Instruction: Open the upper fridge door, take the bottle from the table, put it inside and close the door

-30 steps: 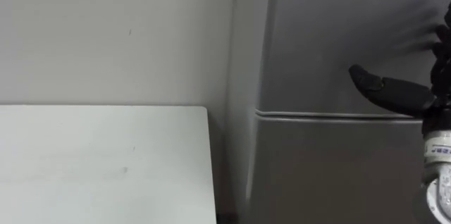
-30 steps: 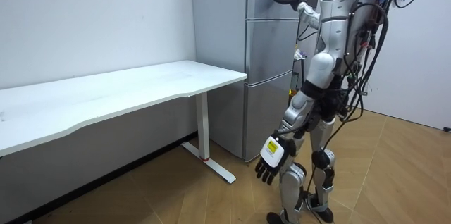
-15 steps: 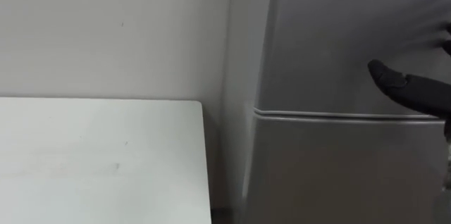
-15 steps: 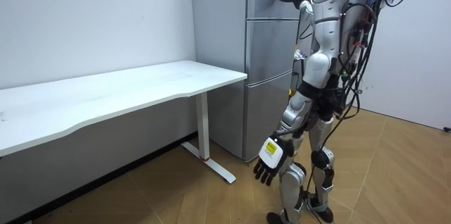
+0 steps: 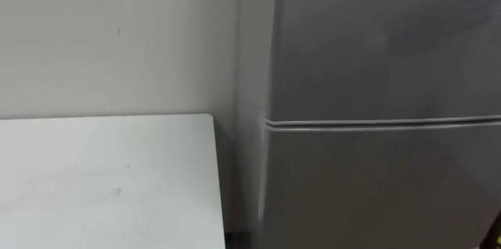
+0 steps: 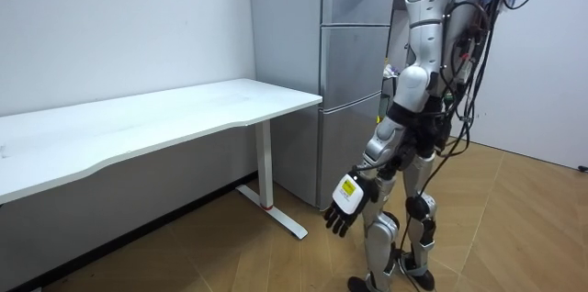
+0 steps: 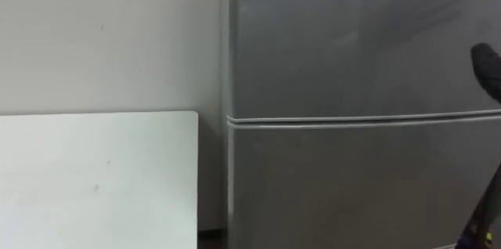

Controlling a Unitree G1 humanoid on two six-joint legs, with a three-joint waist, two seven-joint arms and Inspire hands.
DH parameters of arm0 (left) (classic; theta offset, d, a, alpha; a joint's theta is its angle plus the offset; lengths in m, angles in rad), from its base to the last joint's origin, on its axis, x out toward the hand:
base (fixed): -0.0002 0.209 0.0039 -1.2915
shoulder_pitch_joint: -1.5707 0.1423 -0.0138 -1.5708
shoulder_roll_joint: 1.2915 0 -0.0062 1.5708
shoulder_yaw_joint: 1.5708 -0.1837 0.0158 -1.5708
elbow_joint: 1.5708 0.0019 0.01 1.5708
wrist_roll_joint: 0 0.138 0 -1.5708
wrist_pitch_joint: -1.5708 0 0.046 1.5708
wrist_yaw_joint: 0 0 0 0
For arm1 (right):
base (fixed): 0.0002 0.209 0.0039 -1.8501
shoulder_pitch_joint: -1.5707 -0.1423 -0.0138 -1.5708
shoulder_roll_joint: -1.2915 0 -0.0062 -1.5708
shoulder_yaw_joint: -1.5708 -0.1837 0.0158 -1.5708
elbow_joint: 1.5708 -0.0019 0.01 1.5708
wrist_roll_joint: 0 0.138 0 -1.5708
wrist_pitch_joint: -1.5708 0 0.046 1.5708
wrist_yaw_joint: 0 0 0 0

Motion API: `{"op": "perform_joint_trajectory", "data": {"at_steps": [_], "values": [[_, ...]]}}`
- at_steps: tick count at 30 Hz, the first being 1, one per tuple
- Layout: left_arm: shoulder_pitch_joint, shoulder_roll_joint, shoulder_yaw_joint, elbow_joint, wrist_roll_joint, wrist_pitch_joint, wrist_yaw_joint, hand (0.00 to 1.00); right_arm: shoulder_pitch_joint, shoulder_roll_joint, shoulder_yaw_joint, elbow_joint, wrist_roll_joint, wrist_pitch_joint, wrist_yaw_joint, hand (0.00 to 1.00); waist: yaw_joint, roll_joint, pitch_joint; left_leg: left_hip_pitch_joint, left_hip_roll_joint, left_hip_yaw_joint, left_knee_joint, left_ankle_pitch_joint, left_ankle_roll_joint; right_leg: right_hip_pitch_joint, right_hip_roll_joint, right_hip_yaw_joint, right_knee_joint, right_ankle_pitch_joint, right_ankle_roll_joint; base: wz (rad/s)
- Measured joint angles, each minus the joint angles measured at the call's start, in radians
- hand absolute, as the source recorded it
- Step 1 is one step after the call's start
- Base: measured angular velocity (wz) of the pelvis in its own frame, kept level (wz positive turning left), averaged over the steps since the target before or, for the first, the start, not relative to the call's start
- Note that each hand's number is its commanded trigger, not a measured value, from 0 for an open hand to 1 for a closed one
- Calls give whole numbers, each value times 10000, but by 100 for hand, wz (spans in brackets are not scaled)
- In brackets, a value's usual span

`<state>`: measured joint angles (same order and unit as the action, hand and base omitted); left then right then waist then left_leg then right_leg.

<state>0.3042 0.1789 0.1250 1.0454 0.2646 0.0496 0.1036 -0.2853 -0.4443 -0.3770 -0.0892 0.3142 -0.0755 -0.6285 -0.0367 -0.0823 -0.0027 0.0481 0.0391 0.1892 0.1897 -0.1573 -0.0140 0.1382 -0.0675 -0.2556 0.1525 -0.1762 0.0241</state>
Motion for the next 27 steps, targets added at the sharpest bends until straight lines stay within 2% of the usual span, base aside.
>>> {"op": "perform_joint_trajectory", "data": {"at_steps": [7,9,14,19,21,27], "values": [[54,-42,26,-28,-9,128,38,0,886,0,-530,-1,122,19,-459,0,-162,-65,-23,-21,6,61,-5,0,1,-62,-2,64,6,0,0,-1],[59,-41,141,-34,-84,137,74,0,1320,0,-623,0,338,26,-507,0,-136,-159,5,-19,3,63,-19,0,1,-67,-3,67,4,-1,0,0],[89,-36,406,-92,-375,181,238,0,2266,28,-807,1044,1326,128,-795,0,-135,-249,8,-13,2,70,-52,0,0,-75,1,72,-14,-1,1,0],[137,-46,430,-175,-431,209,250,0,3226,108,-799,1865,1526,127,-997,0,-131,-125,48,-40,1,100,-83,-8,-7,-111,-1,85,-14,-14,20,0],[100,-80,488,-175,-474,329,265,0,3404,172,-799,2190,1524,126,-1046,0,-144,-55,68,-45,0,130,-89,-7,-7,-133,-2,119,-19,-17,21,-2],[45,-125,642,-541,-983,394,473,0,4005,974,-789,3020,1910,126,-1248,0,-100,153,-1,1,-14,258,-156,-8,-5,-161,-16,211,-35,-46,28,-4]]}}
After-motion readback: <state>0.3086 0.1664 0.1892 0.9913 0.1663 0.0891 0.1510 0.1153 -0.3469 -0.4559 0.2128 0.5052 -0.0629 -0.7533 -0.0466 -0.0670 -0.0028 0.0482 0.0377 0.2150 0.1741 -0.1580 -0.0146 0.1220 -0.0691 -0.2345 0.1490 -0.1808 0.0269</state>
